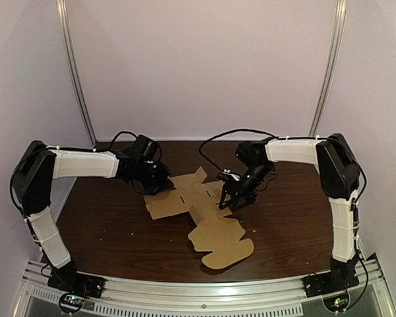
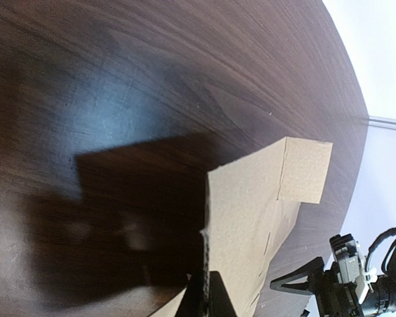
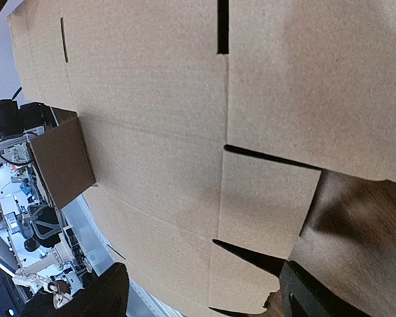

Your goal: Fold the paper box

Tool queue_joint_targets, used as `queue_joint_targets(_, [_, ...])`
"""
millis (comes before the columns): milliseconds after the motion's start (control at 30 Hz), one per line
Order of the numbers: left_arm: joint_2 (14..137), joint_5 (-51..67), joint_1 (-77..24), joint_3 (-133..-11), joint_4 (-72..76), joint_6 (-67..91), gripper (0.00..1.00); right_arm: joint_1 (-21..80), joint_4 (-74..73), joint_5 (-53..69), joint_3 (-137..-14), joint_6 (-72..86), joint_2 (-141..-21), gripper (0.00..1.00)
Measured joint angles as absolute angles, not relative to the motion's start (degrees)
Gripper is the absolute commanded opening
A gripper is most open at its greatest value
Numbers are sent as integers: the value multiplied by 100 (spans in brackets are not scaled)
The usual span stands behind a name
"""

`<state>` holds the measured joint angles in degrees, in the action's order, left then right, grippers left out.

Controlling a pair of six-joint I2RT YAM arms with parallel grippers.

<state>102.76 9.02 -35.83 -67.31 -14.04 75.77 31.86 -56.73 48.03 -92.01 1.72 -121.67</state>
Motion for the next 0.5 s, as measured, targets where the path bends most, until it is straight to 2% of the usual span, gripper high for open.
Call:
queue_joint_targets(200, [10178, 923, -3583, -6569, -1332, 7644, 0, 3188, -5610, 4901, -9238, 163, -12339, 82])
queue_joint_targets(400, [10014, 937, -3583, -6482, -1240, 7682, 0, 3188, -5605, 4799, -9240, 141, -12368, 90])
queue_joint_targets(500, [9983, 985, -3583, -6427, -1083, 7730, 0, 3188, -5575, 4862, -9244, 163, -12414, 91])
